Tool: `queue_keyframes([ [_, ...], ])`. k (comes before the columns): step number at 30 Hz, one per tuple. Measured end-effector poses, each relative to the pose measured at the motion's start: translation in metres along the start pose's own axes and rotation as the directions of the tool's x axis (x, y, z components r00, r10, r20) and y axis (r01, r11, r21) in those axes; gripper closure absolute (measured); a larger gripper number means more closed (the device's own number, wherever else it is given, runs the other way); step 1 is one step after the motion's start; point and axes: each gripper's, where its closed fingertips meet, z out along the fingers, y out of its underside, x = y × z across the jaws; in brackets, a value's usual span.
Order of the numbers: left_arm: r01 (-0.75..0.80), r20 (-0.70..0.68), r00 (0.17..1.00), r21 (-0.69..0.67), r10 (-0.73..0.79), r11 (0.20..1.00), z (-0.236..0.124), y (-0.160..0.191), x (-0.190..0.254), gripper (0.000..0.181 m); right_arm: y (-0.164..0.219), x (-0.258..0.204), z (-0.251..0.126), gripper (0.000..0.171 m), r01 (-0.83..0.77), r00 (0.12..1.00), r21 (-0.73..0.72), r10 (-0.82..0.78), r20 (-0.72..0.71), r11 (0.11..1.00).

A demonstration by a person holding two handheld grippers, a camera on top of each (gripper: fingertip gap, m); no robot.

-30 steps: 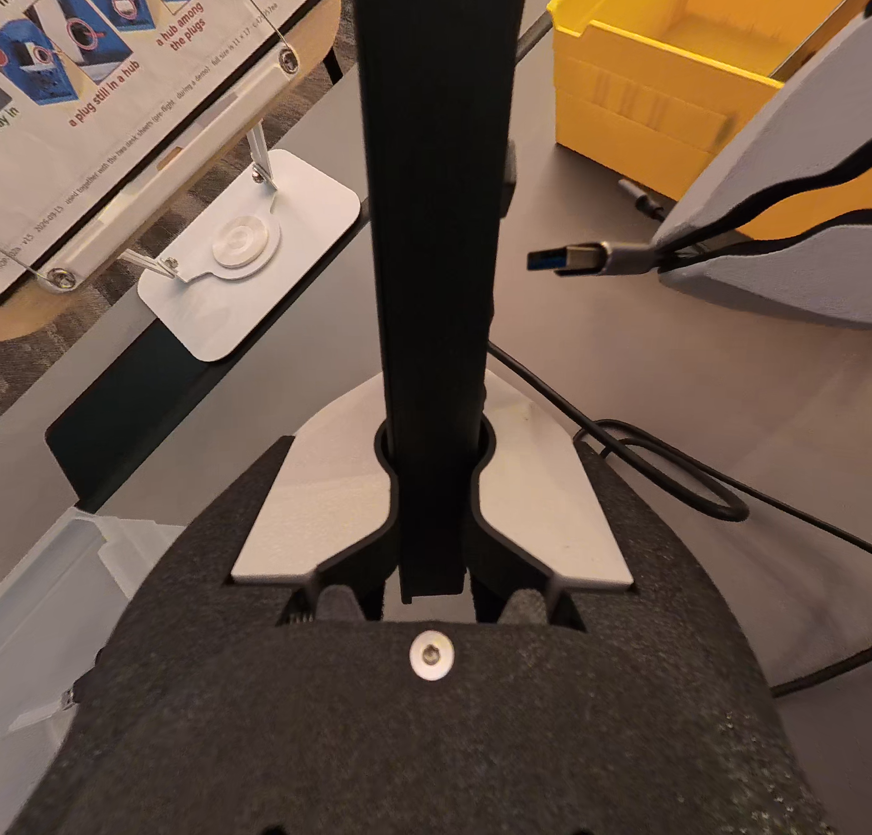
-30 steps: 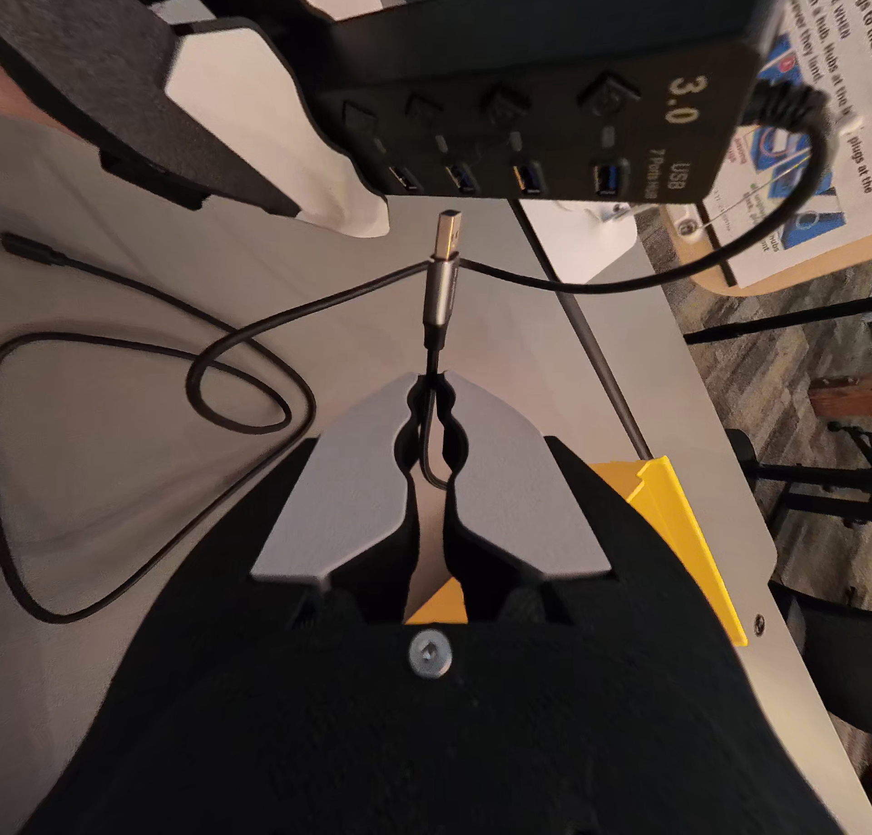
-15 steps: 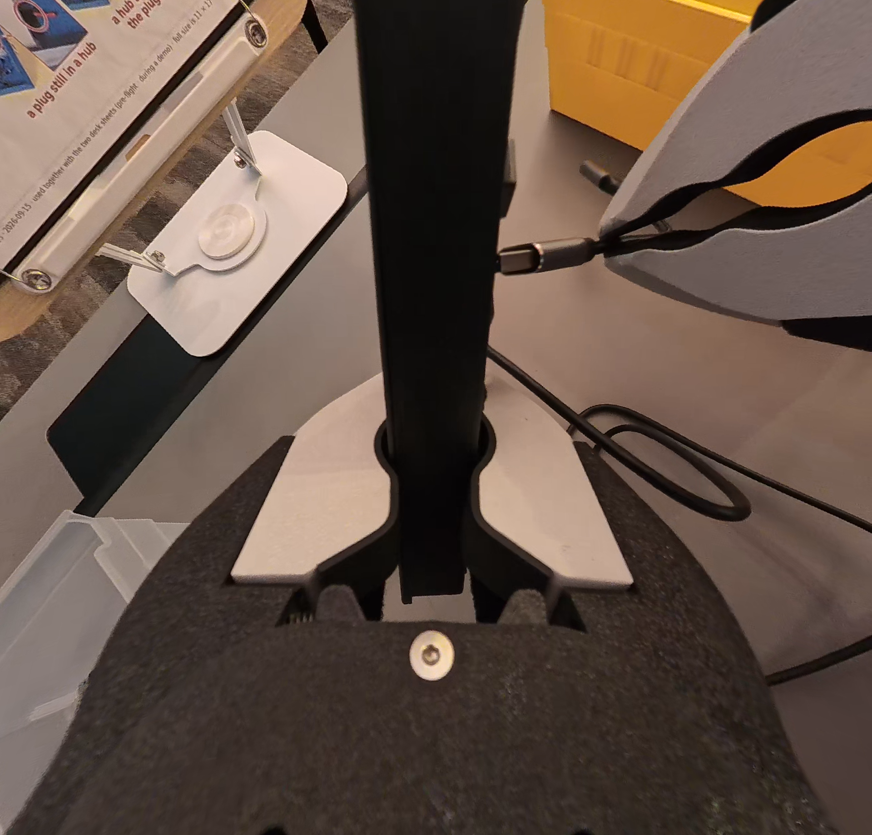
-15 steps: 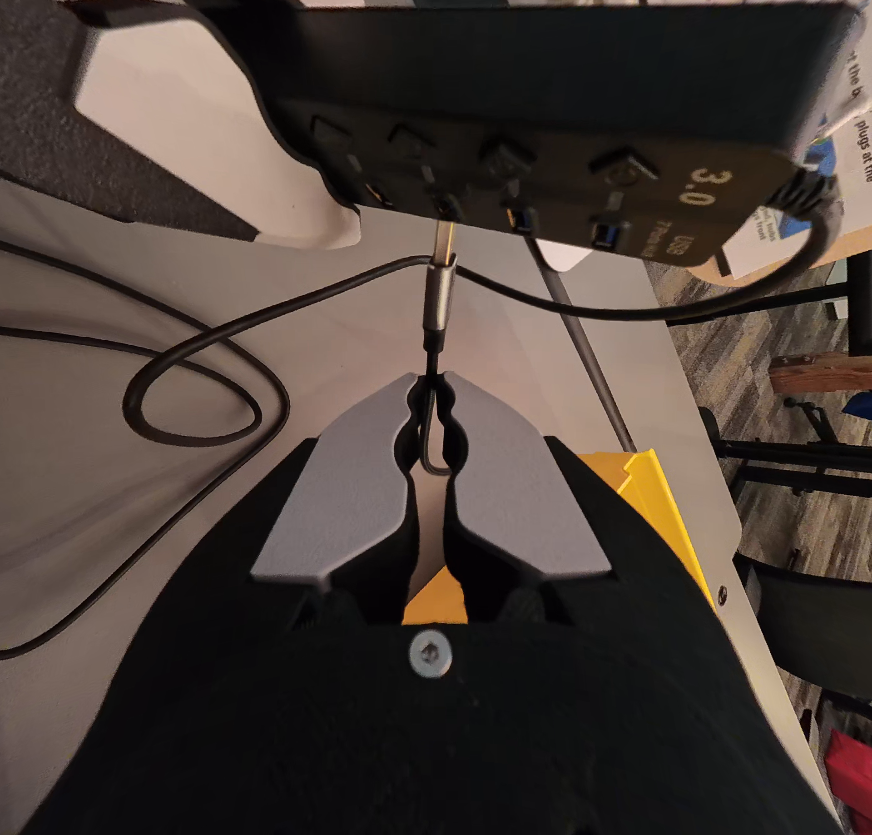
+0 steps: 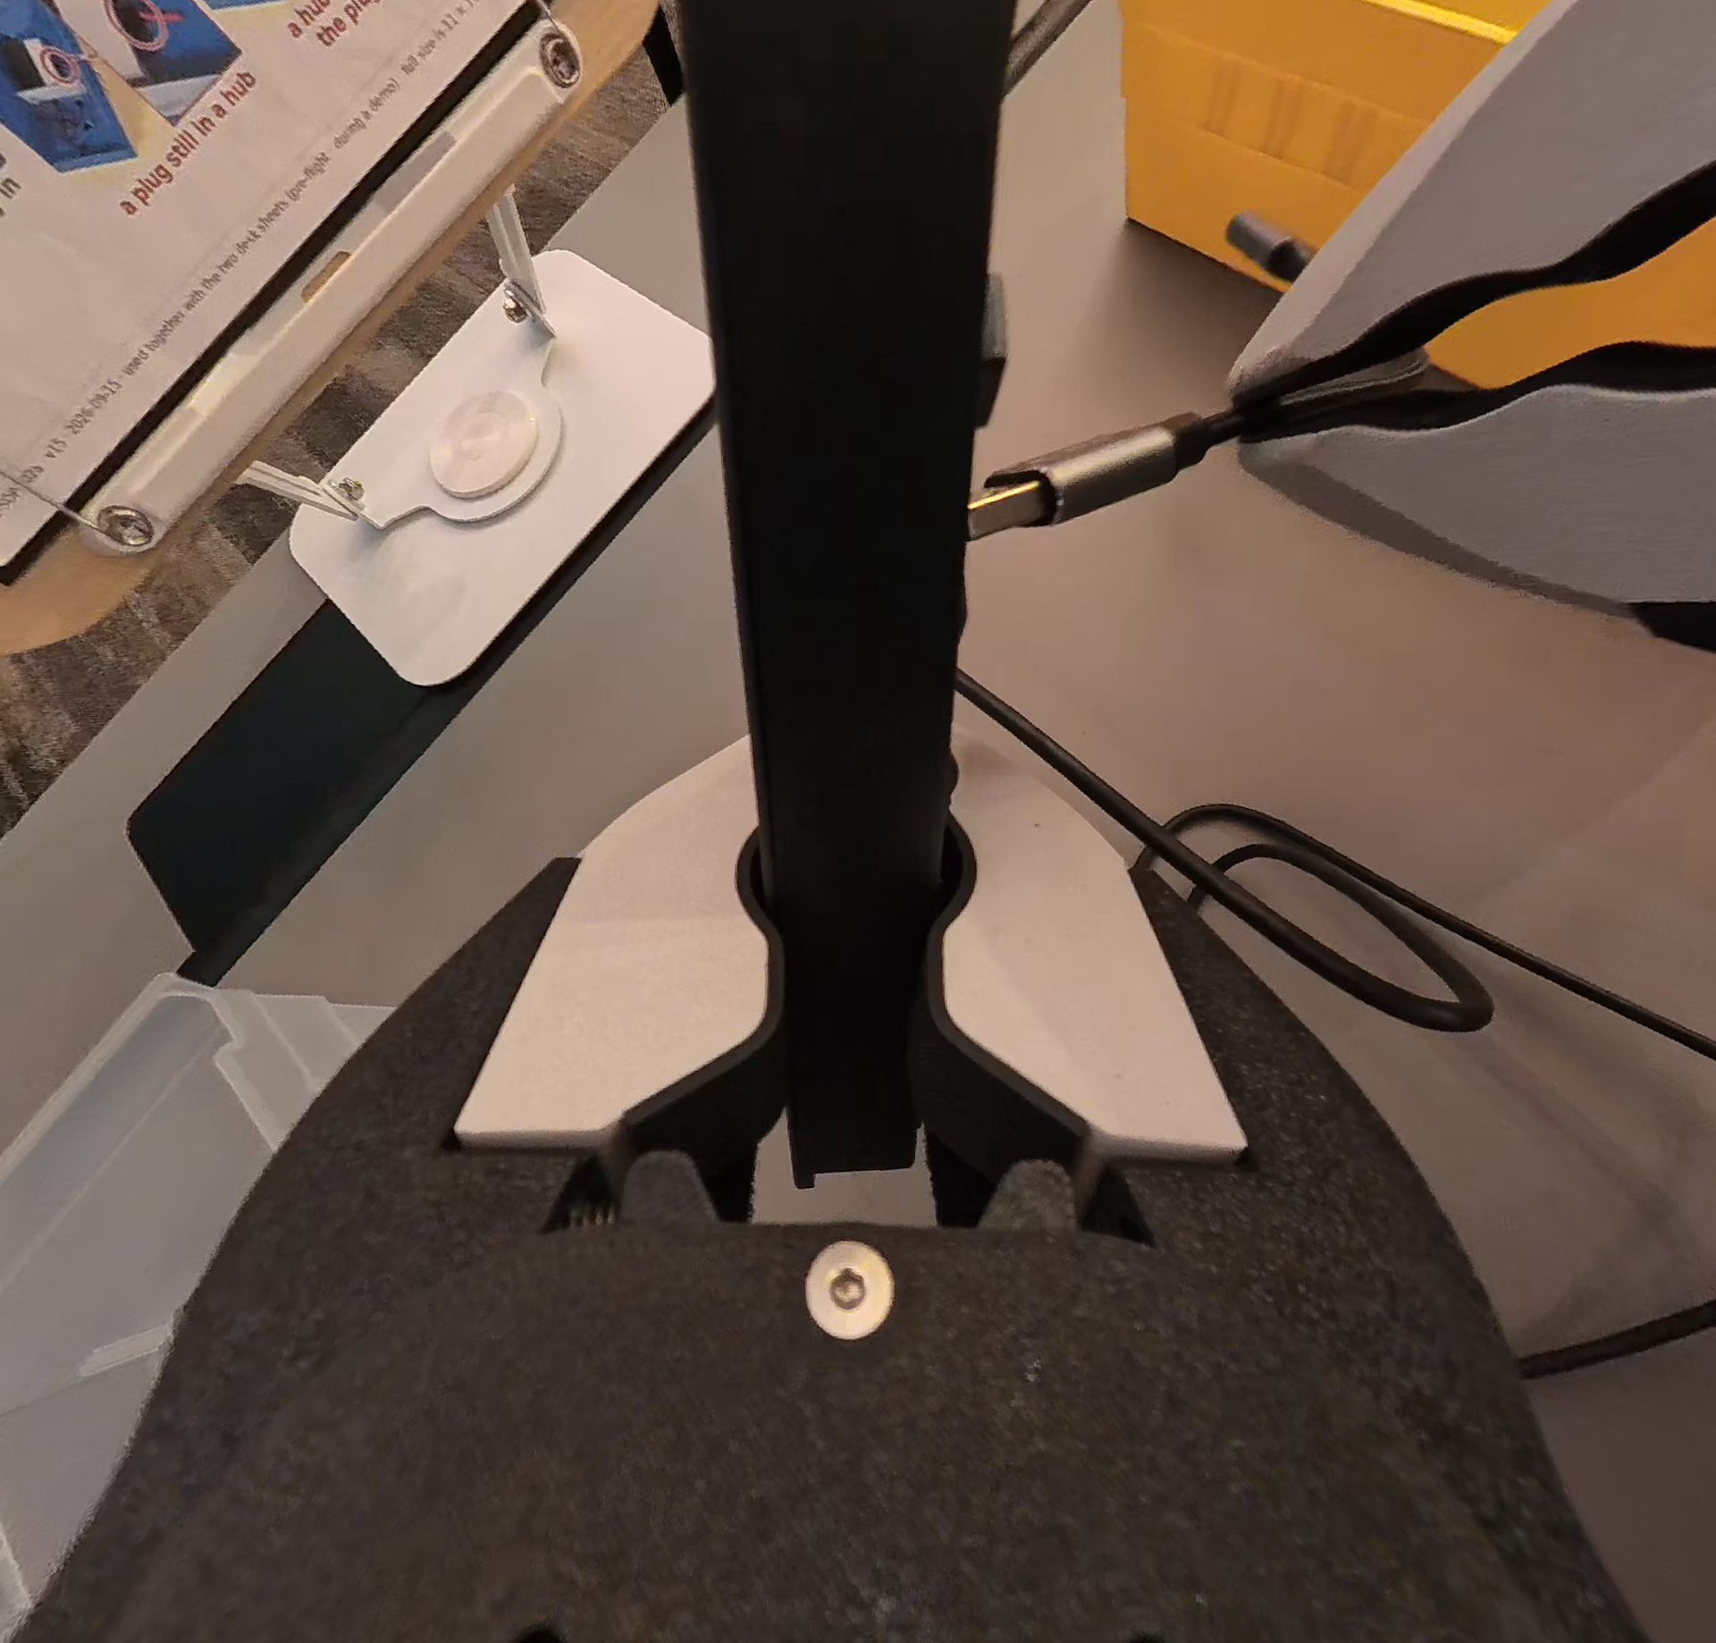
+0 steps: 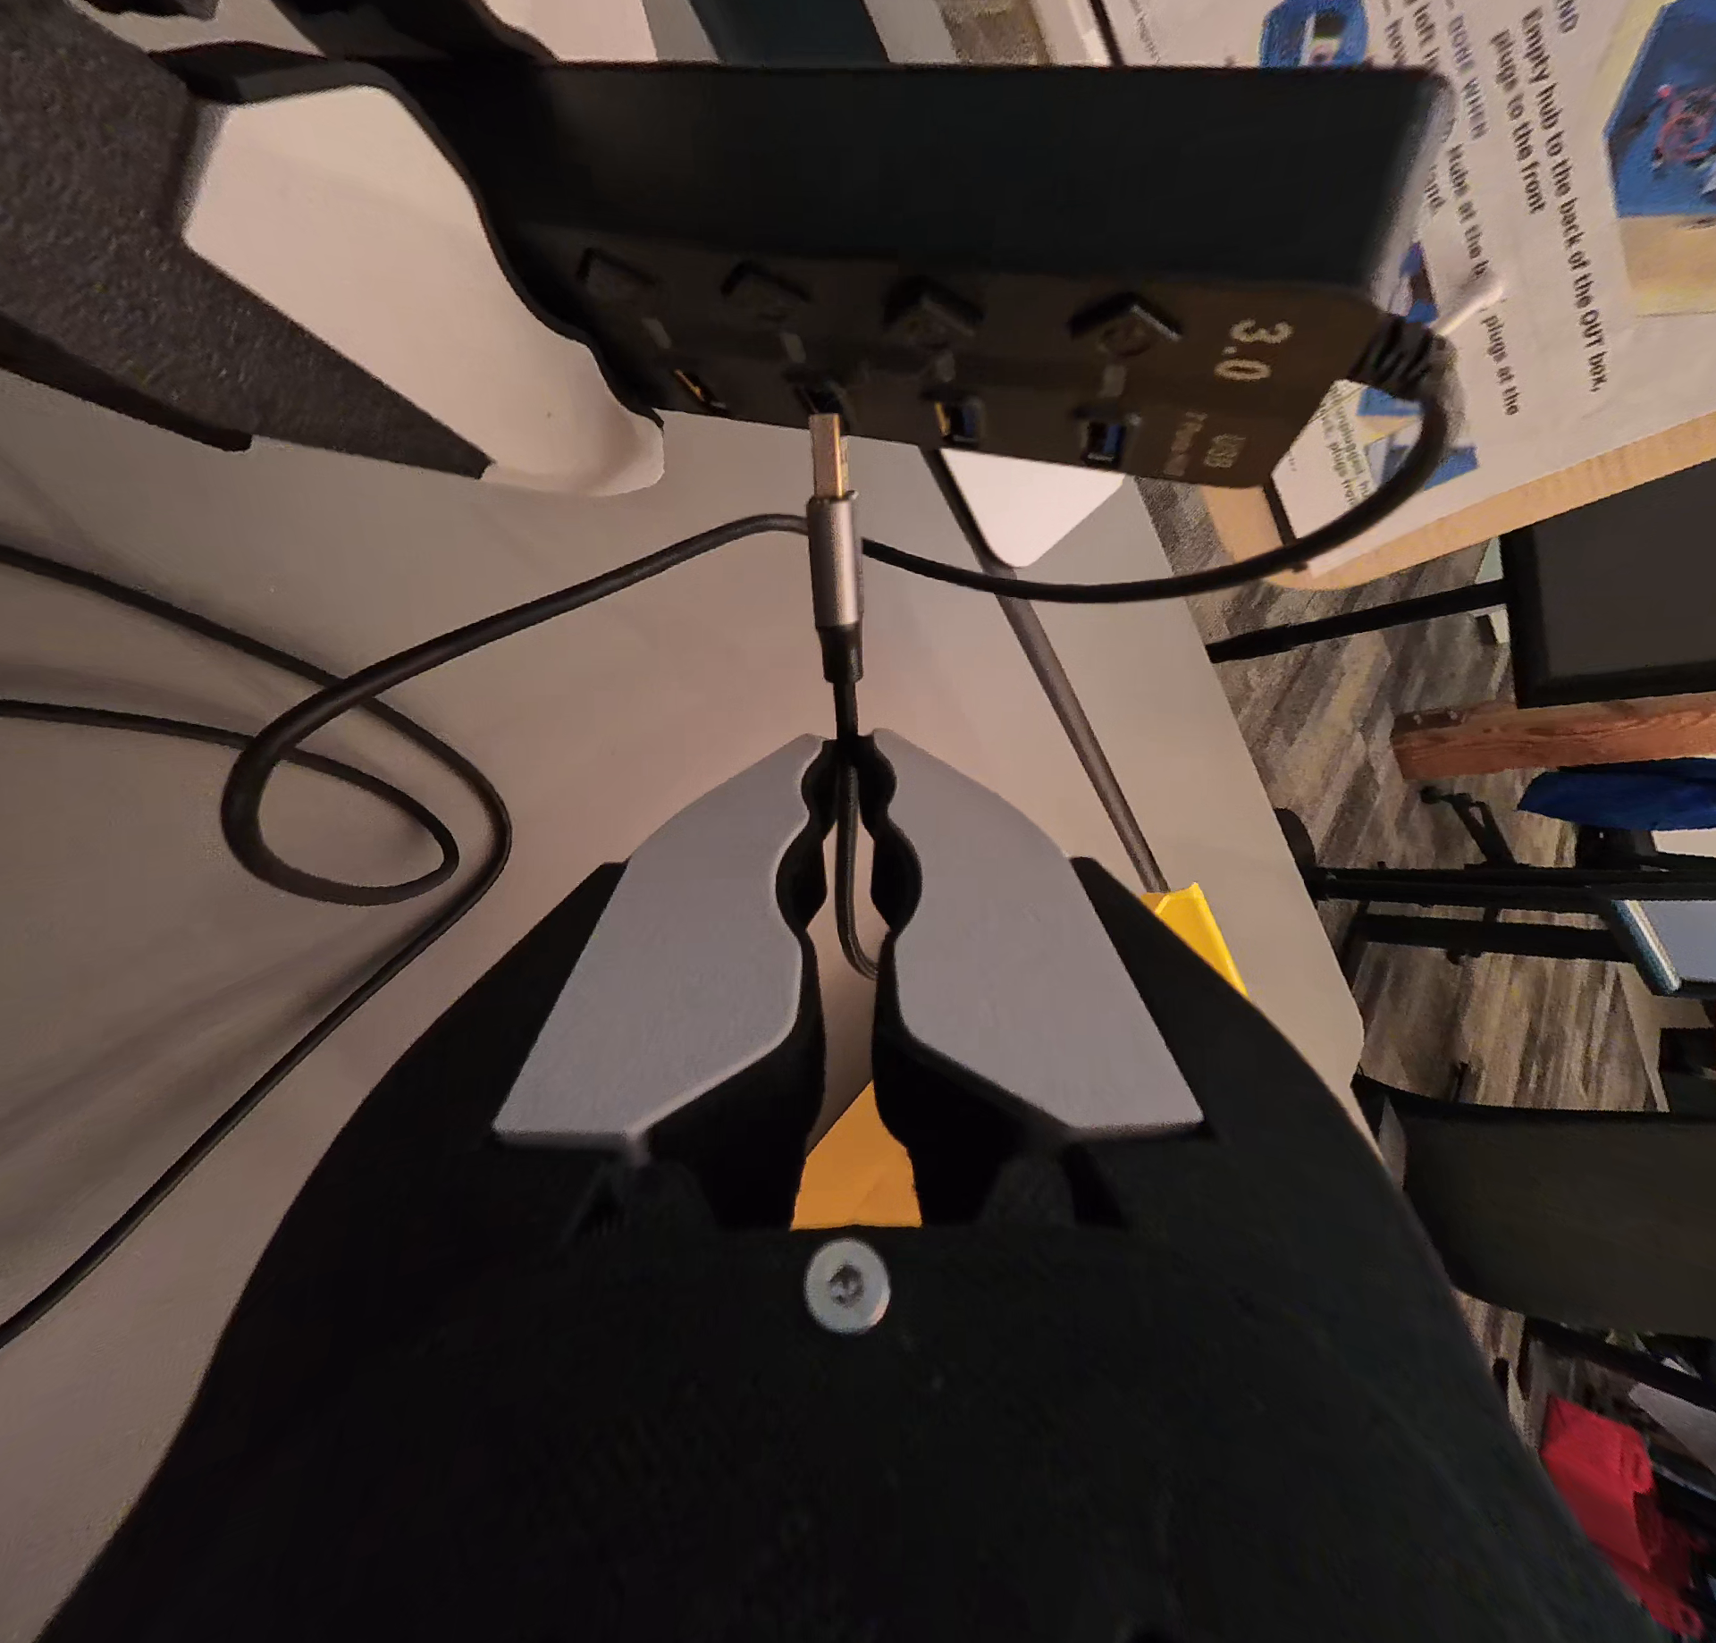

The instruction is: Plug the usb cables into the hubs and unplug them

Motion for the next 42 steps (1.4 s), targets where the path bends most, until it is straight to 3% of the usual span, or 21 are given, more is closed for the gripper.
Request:
queue_keyframes([
  [7, 0.020, 0.011, 1.000, -0.012, -0.020, 1.000, 0.000, 0.003, -0.006, 0.155, -0.012, 0.005, -0.009, 0.166, 0.029, 0.998, 0.061, -0.025, -0.058, 0.998],
  [13, 0.041, -0.001, 0.999, -0.036, -0.041, 0.999, 0.002, 0.008, -0.007, 0.155, -0.012, 0.000, -0.003, 0.166, 0.108, 0.990, 0.029, -0.106, -0.089, 0.994],
  [23, 0.100, -0.099, 0.989, -0.064, -0.106, 0.993, 0.005, 0.016, -0.004, 0.156, -0.012, -0.002, 0.007, 0.165, 0.137, 0.989, 0.079, -0.132, -0.067, 0.987],
  [30, 0.152, -0.149, 0.976, -0.068, -0.161, 0.986, 0.001, 0.017, -0.007, 0.155, -0.012, 0.007, -0.007, 0.165, 0.064, 0.998, 0.145, -0.061, -0.024, 0.987],
  [36, 0.188, -0.126, 0.975, 0.009, -0.185, 0.982, 0.000, 0.008, -0.016, 0.155, -0.011, 0.014, -0.007, 0.165, 0.247, 0.947, 0.065, -0.226, -0.228, 0.967],
  [42, 0.183, -0.044, 0.983, 0.178, -0.178, 0.967, -0.004, -0.013, -0.027, 0.155, -0.031, 0.026, -0.025, 0.166, 0.454, 0.778, 0.026, -0.382, -0.499, 0.891],
])
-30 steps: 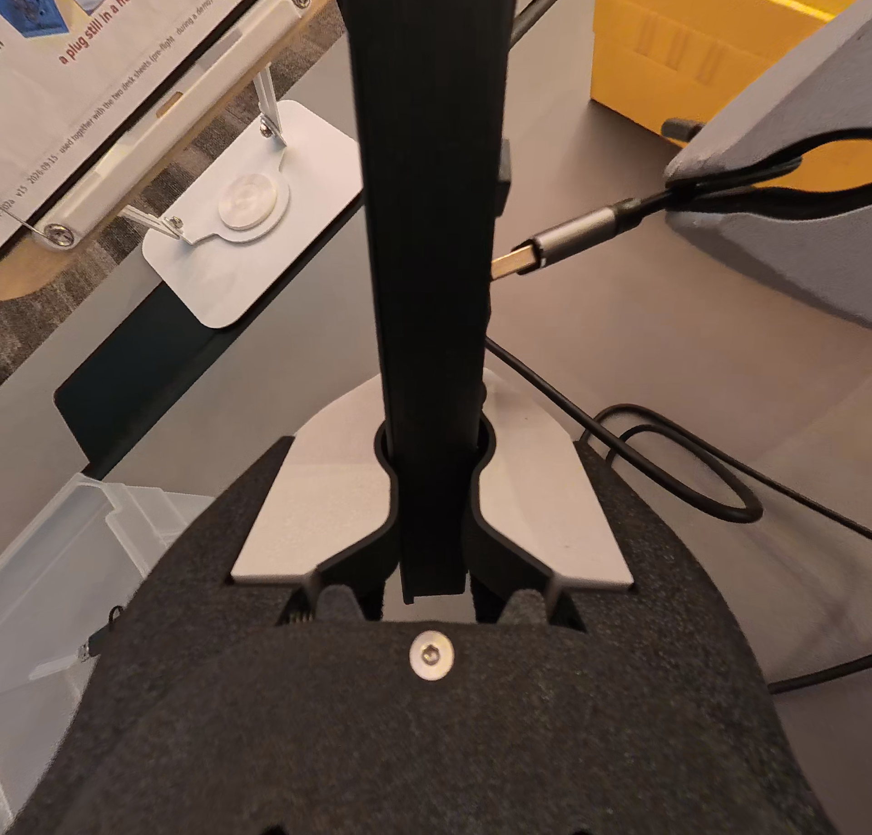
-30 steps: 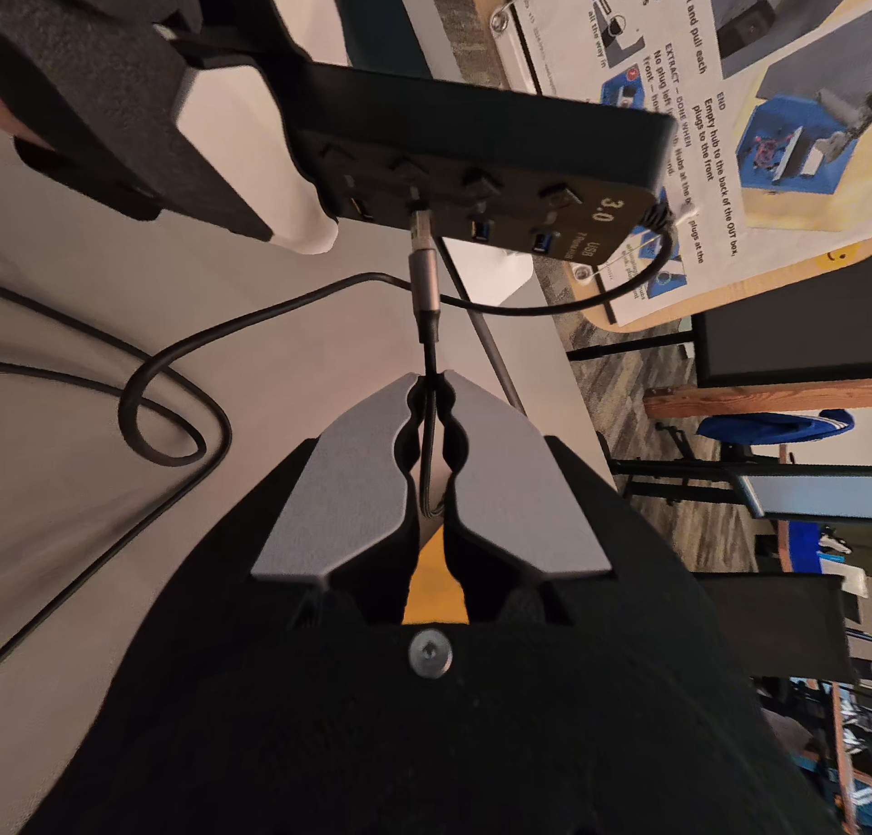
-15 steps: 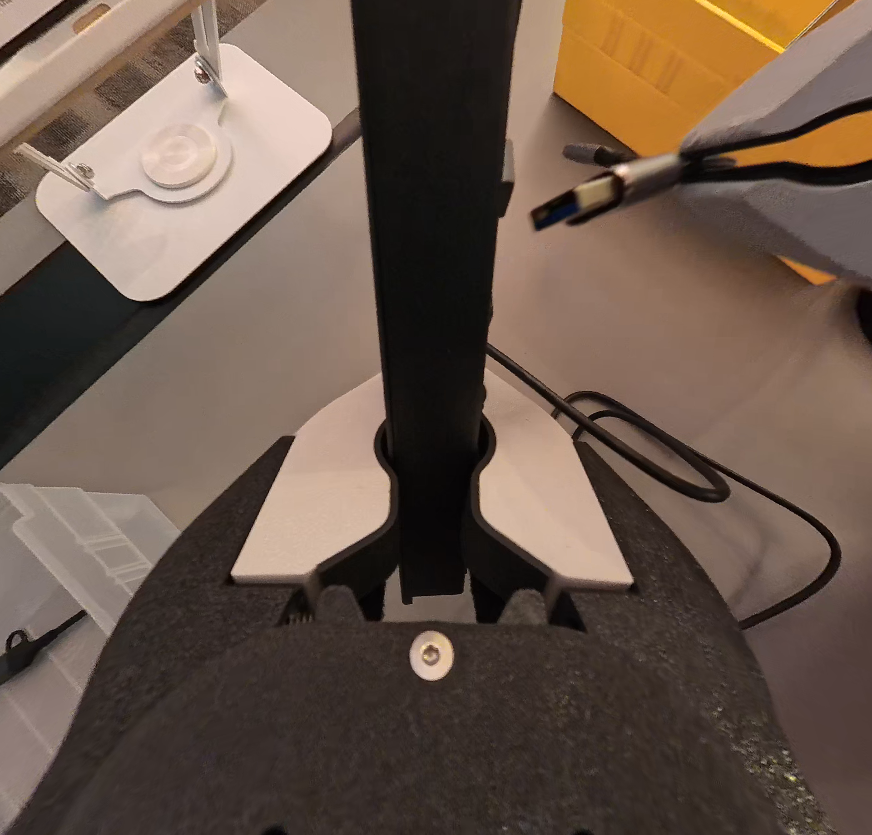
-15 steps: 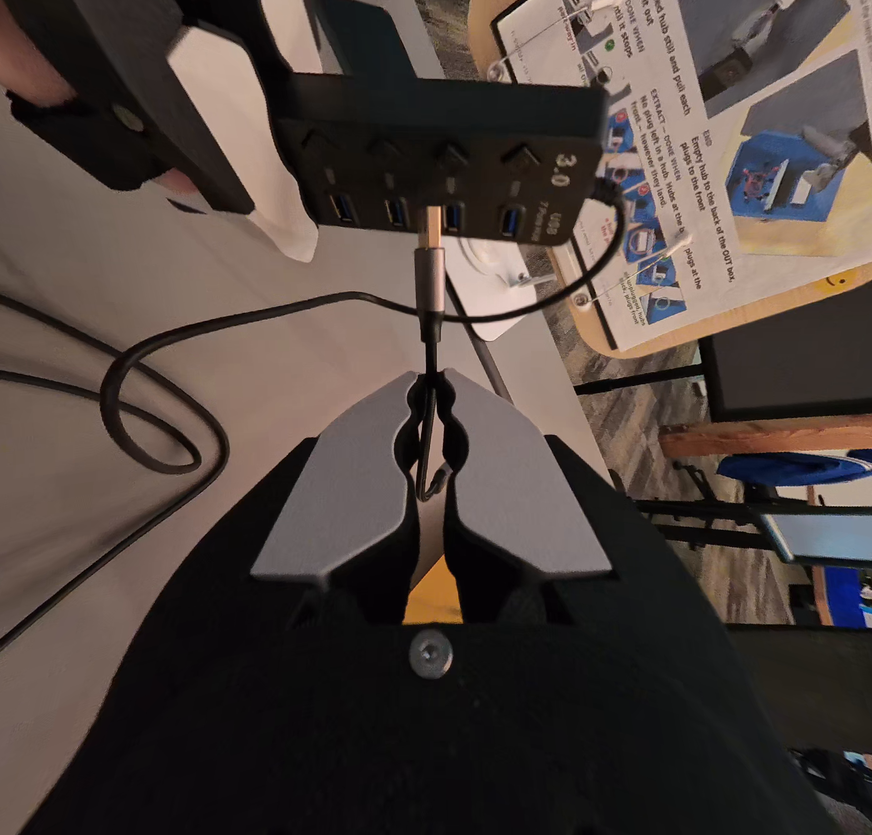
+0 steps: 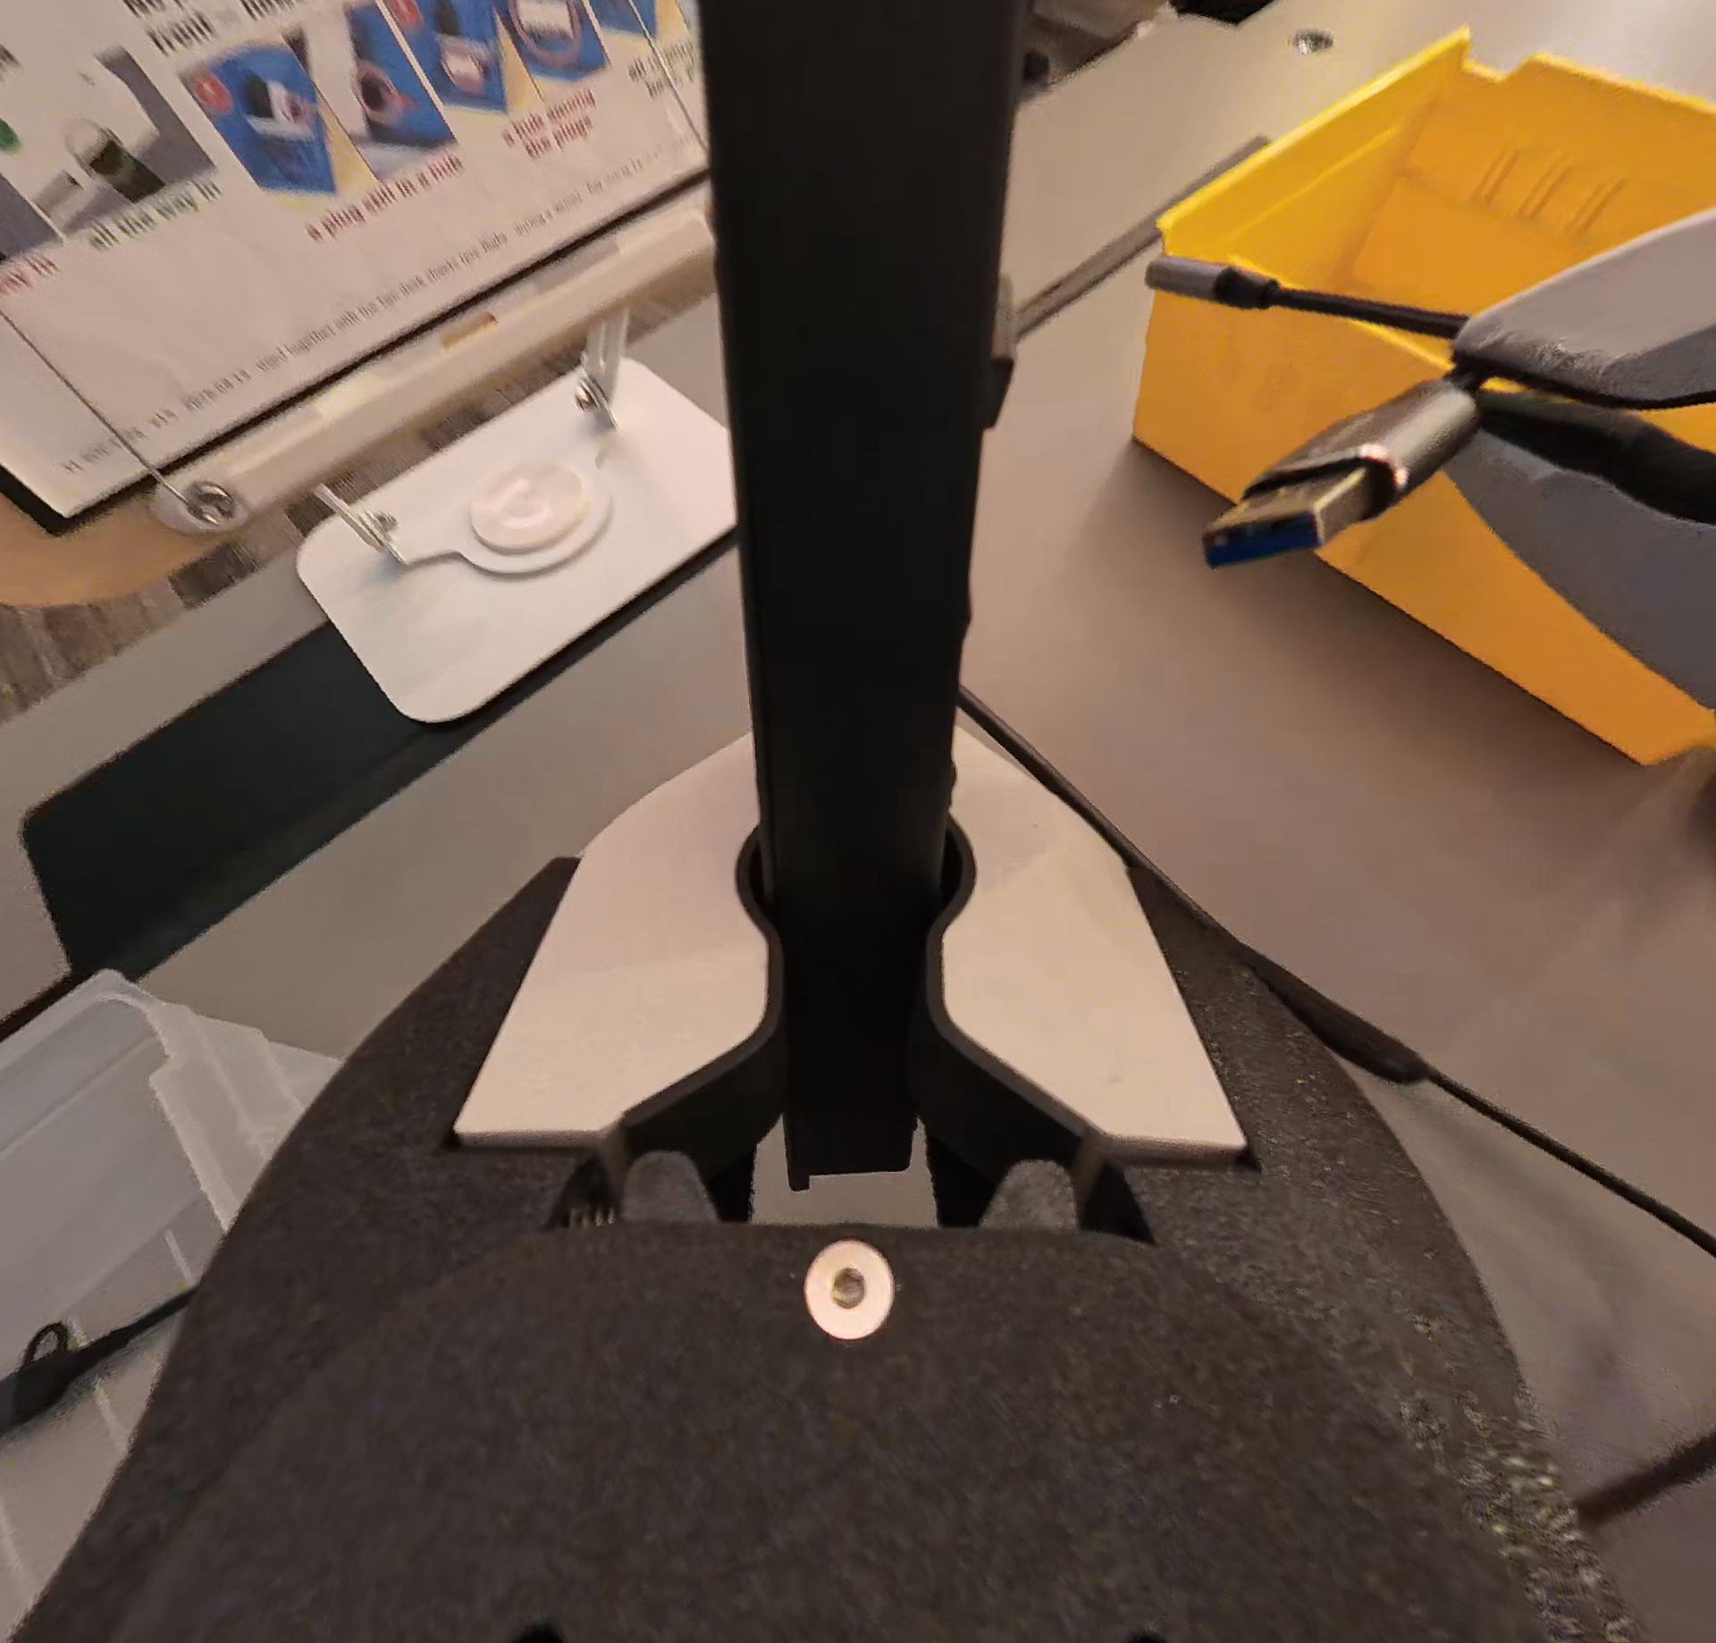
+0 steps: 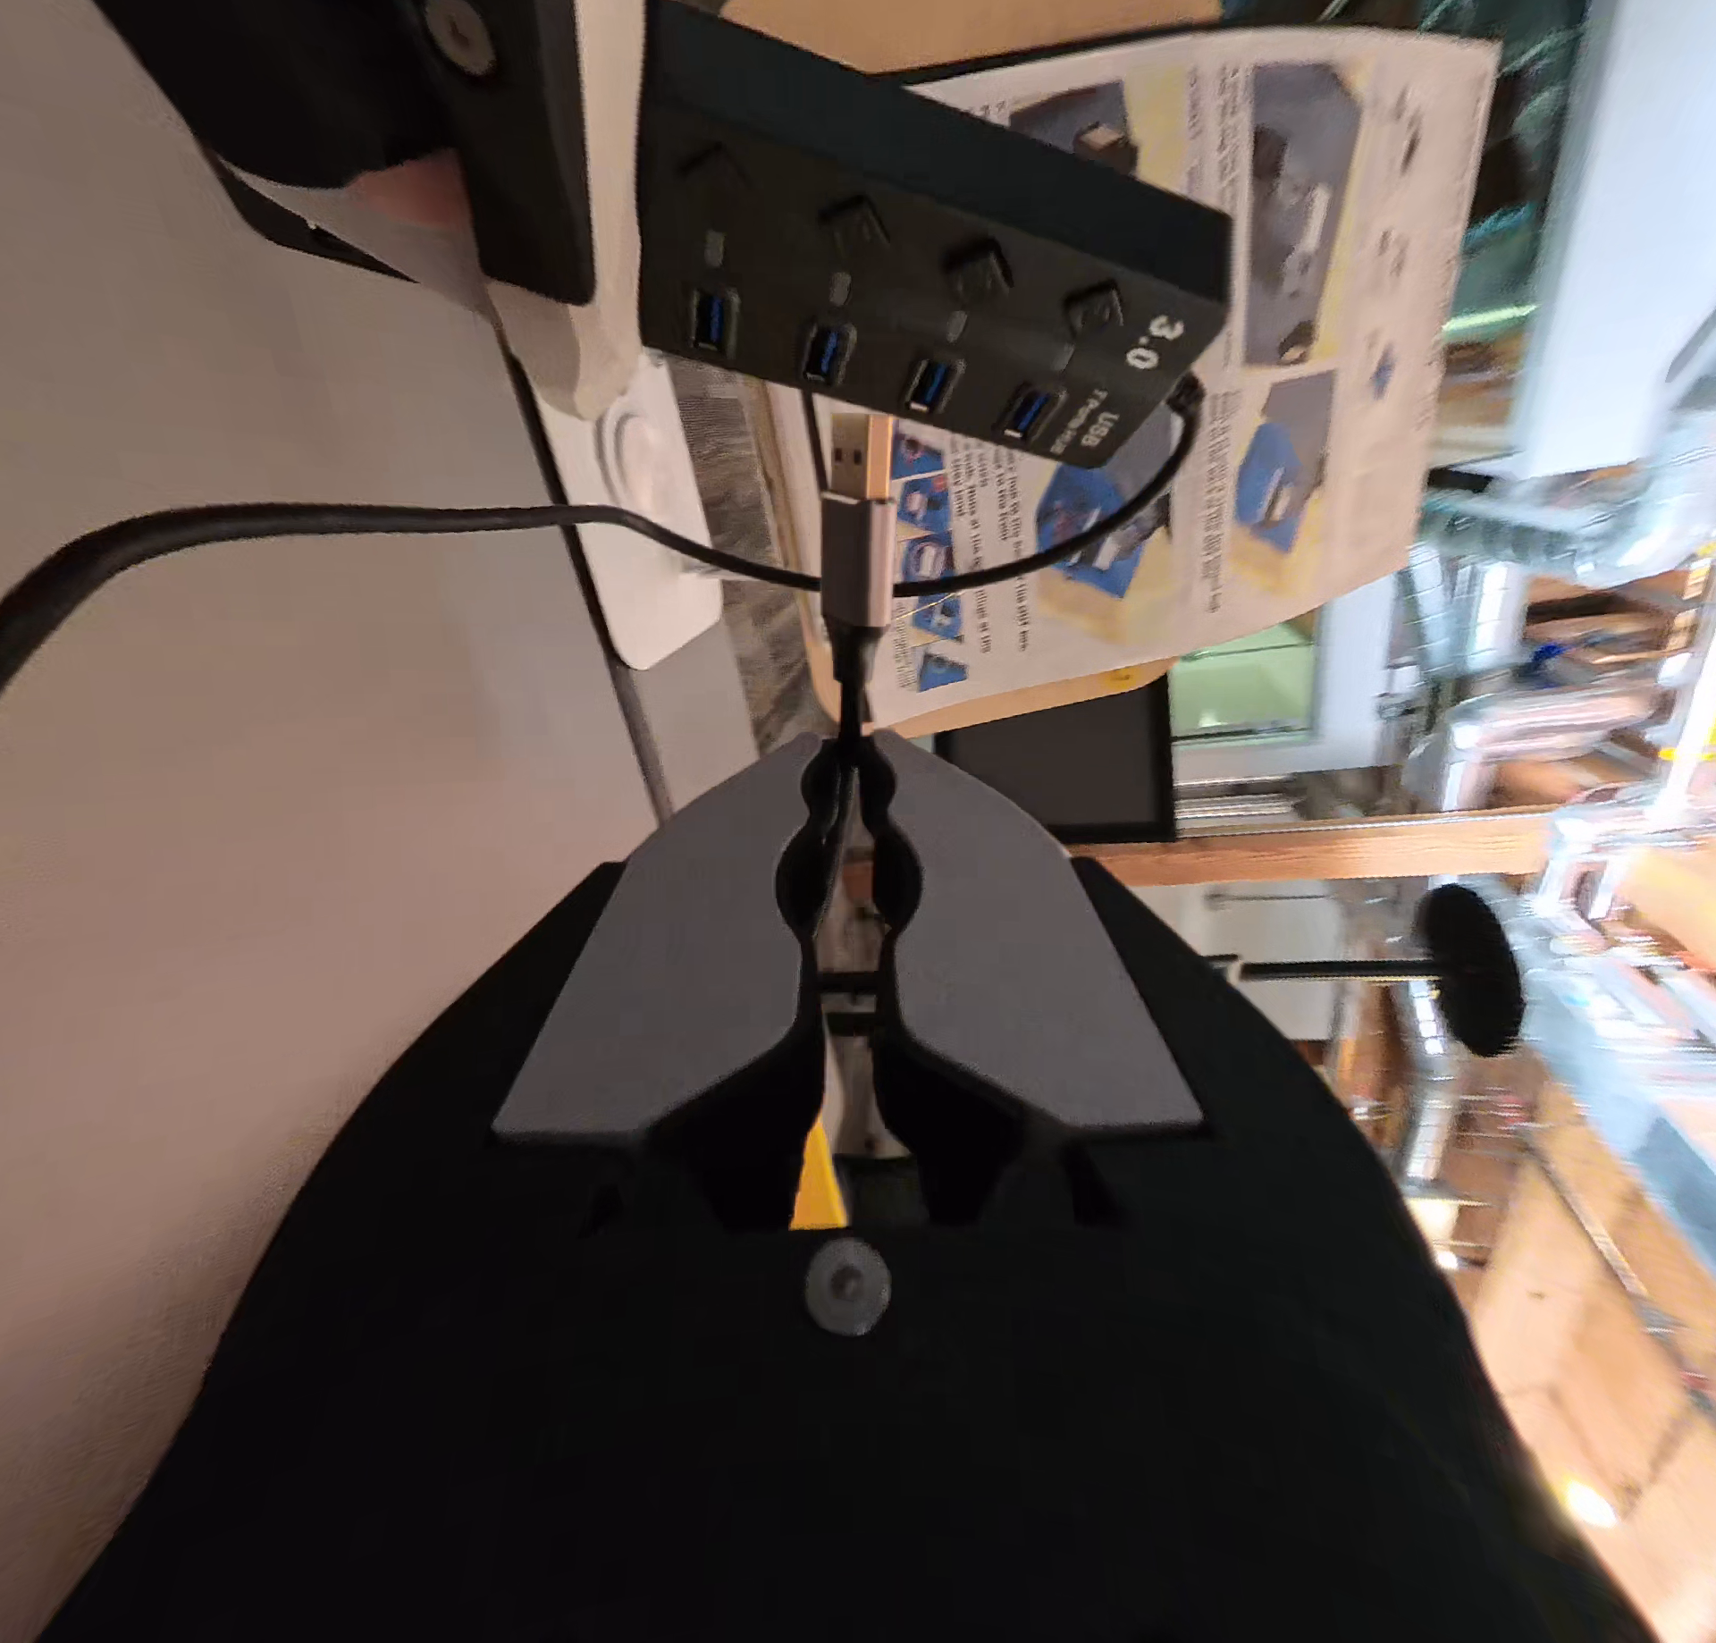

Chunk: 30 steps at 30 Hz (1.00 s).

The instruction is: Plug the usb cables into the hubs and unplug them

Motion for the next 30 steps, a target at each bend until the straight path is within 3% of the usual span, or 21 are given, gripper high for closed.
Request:
queue_keyframes([
  [7, -0.049, 0.098, 0.994, 0.109, 0.039, 0.993, -0.004, -0.014, -0.002, 0.156, 0.003, 0.009, -0.001, 0.166, 0.109, 0.992, -0.053, -0.112, -0.063, 0.993],
  [16, -0.030, 0.044, 0.999, 0.102, 0.025, 0.994, -0.005, -0.015, 0.010, 0.155, 0.011, 0.014, 0.008, 0.166, 0.077, 0.993, -0.097, -0.085, -0.081, 0.992],
  [25, -0.025, 0.056, 0.998, 0.095, 0.020, 0.995, -0.016, -0.016, -0.007, 0.155, 0.020, -0.029, 0.012, 0.165, -0.161, 0.977, -0.021, 0.162, 0.138, 0.987],
  [30, -0.008, 0.080, 0.997, 0.106, 0.000, 0.994, -0.039, -0.021, -0.031, 0.155, 0.009, -0.090, -0.001, 0.166, -0.417, 0.805, -0.017, 0.378, 0.458, 0.909],
])
